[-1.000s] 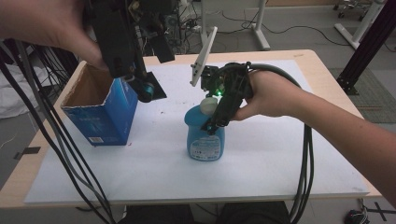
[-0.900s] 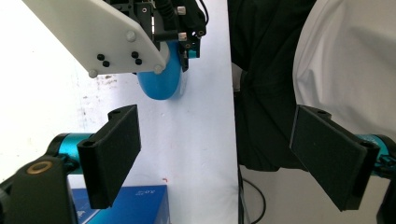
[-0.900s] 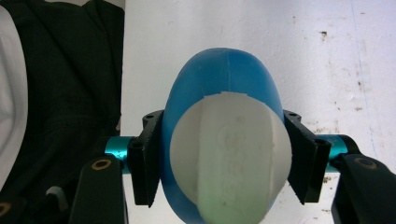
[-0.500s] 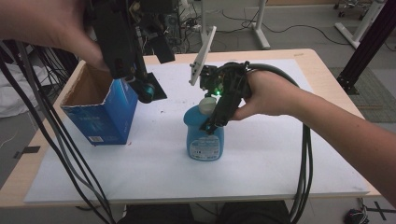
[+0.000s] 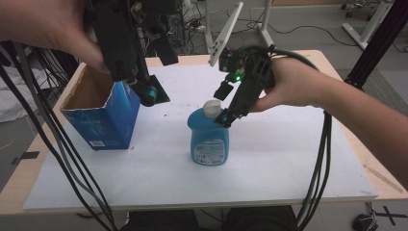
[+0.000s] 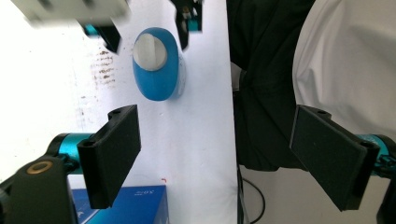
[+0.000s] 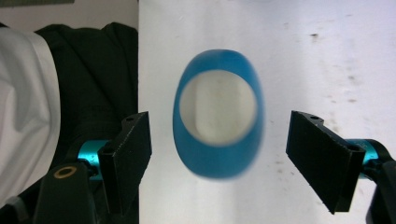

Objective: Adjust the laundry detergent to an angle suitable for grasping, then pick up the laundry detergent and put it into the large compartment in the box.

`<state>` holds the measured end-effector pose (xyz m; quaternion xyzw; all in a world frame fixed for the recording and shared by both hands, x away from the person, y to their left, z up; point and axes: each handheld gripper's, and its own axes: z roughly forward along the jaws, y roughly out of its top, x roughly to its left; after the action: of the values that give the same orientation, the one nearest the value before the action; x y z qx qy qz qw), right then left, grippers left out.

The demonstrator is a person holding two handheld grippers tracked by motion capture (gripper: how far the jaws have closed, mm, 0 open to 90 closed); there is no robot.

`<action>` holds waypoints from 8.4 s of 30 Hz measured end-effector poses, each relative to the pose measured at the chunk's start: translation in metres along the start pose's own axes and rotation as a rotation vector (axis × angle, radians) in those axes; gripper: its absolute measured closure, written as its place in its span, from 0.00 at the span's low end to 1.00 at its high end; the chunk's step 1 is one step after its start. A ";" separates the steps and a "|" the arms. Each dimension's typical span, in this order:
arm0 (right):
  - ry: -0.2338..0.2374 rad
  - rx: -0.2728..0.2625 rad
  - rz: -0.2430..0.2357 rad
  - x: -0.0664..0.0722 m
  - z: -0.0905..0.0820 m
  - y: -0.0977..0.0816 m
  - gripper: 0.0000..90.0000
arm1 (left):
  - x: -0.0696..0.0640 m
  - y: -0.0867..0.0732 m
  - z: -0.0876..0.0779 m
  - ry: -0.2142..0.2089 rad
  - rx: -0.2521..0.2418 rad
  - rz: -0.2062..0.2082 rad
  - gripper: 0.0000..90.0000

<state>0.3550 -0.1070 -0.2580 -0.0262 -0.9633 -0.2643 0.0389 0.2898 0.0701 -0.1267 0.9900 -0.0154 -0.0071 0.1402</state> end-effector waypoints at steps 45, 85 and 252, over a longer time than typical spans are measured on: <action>-0.359 0.159 0.701 -0.134 0.011 -0.073 0.14 | 0.006 0.013 0.007 -0.012 -0.004 0.025 0.18; -0.339 0.155 0.699 -0.139 0.013 -0.076 0.14 | 0.014 0.015 0.007 -0.014 0.002 0.015 0.18; -0.335 0.120 0.713 -0.137 0.007 -0.088 0.14 | 0.060 0.032 0.176 -0.027 0.193 -0.005 0.34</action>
<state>0.4843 -0.1837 -0.3207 -0.3994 -0.9006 -0.1693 -0.0279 0.3460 -0.0116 -0.2875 0.9987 -0.0155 -0.0191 0.0437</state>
